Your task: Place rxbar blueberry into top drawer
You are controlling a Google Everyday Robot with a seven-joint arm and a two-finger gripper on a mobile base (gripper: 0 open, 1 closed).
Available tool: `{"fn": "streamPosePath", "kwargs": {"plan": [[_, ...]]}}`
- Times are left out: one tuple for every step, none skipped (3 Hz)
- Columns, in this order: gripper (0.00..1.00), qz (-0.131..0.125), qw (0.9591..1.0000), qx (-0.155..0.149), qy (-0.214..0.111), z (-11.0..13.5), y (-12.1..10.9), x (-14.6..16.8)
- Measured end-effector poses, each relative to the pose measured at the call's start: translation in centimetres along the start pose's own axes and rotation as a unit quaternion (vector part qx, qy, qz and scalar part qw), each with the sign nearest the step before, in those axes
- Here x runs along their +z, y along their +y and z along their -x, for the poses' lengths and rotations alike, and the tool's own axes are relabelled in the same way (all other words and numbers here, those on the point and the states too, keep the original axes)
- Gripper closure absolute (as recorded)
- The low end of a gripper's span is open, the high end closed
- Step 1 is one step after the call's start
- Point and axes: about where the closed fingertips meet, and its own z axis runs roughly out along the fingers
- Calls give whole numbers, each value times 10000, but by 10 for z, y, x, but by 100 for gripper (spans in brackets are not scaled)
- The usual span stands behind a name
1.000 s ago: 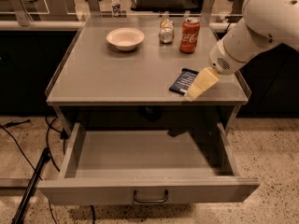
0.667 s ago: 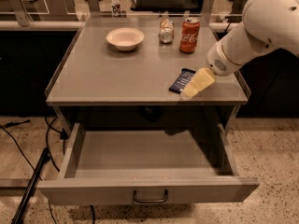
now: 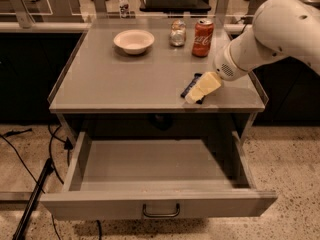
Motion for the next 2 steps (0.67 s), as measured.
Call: {"fn": "streamPosePath", "kwargs": {"plan": [[0,-21,10000,-14,-14,2,-4,11],[11,-23,10000,-11,10,2,-7,18]]}}
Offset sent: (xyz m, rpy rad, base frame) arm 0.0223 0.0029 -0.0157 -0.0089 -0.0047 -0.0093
